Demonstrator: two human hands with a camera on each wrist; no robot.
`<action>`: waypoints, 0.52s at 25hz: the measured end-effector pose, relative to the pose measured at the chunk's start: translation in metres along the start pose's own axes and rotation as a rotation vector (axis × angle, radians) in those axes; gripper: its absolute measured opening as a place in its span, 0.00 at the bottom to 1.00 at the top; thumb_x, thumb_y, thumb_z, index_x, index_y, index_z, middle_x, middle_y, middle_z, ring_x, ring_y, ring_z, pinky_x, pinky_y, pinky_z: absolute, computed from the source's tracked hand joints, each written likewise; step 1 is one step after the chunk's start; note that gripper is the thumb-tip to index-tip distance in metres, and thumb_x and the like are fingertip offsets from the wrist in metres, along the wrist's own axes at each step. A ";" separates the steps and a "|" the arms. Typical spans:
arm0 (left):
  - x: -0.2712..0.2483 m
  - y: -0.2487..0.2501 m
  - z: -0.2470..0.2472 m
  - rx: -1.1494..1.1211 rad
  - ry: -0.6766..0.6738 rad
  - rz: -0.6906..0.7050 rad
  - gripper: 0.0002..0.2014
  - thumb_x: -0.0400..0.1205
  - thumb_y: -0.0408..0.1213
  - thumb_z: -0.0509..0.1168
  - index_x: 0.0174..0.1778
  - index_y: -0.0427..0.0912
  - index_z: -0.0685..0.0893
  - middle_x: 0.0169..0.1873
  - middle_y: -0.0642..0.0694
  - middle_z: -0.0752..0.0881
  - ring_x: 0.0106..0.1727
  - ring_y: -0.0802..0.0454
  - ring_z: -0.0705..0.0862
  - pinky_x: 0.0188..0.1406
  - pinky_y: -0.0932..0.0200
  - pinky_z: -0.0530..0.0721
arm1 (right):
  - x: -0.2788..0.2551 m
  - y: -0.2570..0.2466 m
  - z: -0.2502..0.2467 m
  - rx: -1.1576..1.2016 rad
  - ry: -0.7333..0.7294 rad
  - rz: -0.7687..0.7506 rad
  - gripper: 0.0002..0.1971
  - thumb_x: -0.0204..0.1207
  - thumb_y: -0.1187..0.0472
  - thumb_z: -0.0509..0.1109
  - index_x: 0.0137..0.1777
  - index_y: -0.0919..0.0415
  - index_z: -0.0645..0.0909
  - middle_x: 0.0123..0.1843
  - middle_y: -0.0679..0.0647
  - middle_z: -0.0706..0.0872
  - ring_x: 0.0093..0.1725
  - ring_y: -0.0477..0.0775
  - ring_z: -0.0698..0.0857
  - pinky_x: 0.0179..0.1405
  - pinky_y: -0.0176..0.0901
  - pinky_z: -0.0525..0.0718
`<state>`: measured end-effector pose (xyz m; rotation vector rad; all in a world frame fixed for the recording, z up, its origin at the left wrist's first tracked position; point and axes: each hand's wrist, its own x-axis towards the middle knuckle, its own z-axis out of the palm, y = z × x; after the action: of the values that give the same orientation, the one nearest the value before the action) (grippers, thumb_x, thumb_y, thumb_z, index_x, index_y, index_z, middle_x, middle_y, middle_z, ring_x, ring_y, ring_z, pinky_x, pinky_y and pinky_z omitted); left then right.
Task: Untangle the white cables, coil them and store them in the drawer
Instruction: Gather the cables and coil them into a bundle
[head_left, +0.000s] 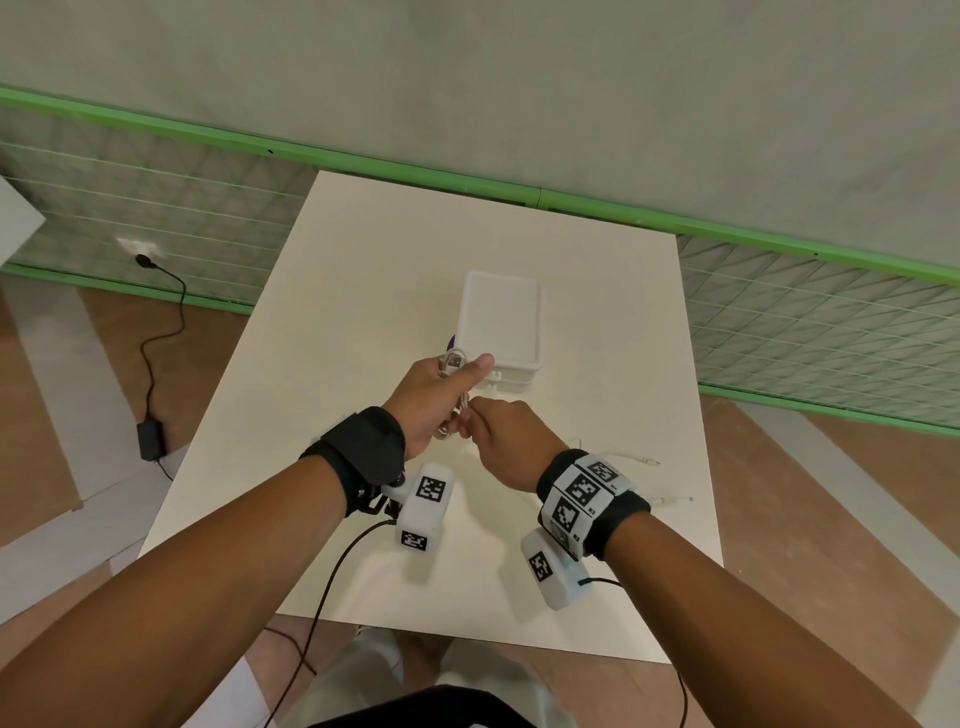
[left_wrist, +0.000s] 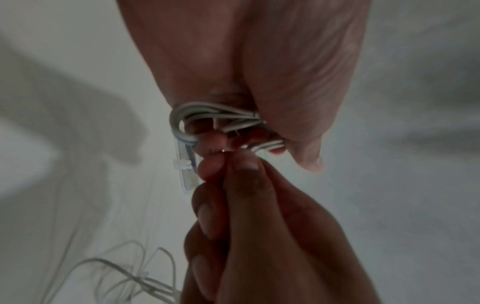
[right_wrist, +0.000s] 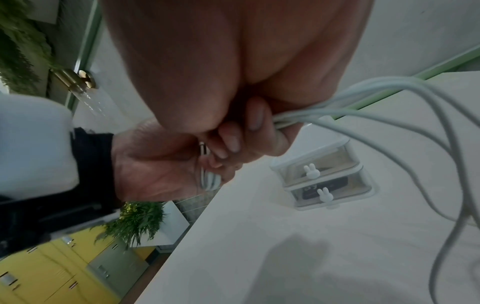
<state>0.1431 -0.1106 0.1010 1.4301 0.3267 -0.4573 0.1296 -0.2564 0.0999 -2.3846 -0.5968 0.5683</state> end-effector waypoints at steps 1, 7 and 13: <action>0.002 -0.002 0.001 0.042 0.040 0.011 0.18 0.82 0.54 0.69 0.33 0.46 0.79 0.28 0.38 0.78 0.21 0.46 0.76 0.26 0.57 0.73 | -0.001 0.000 0.003 0.014 0.015 -0.002 0.14 0.89 0.61 0.53 0.44 0.55 0.77 0.41 0.52 0.86 0.40 0.57 0.83 0.43 0.46 0.77; 0.011 -0.008 -0.001 -0.347 0.151 -0.005 0.19 0.84 0.52 0.66 0.35 0.41 0.78 0.27 0.47 0.79 0.30 0.48 0.80 0.40 0.50 0.83 | -0.004 -0.001 0.009 0.034 -0.035 0.076 0.18 0.90 0.51 0.51 0.46 0.56 0.78 0.33 0.51 0.87 0.30 0.52 0.89 0.41 0.50 0.87; 0.018 -0.001 -0.004 -0.470 0.249 -0.033 0.20 0.83 0.53 0.68 0.30 0.49 0.71 0.23 0.51 0.61 0.22 0.53 0.61 0.24 0.58 0.69 | -0.005 0.004 0.005 -0.082 -0.092 0.002 0.17 0.90 0.50 0.50 0.52 0.58 0.77 0.34 0.45 0.78 0.33 0.56 0.80 0.40 0.49 0.78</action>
<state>0.1588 -0.1089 0.0909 1.0212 0.6160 -0.2068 0.1240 -0.2593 0.0949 -2.4459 -0.6697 0.6687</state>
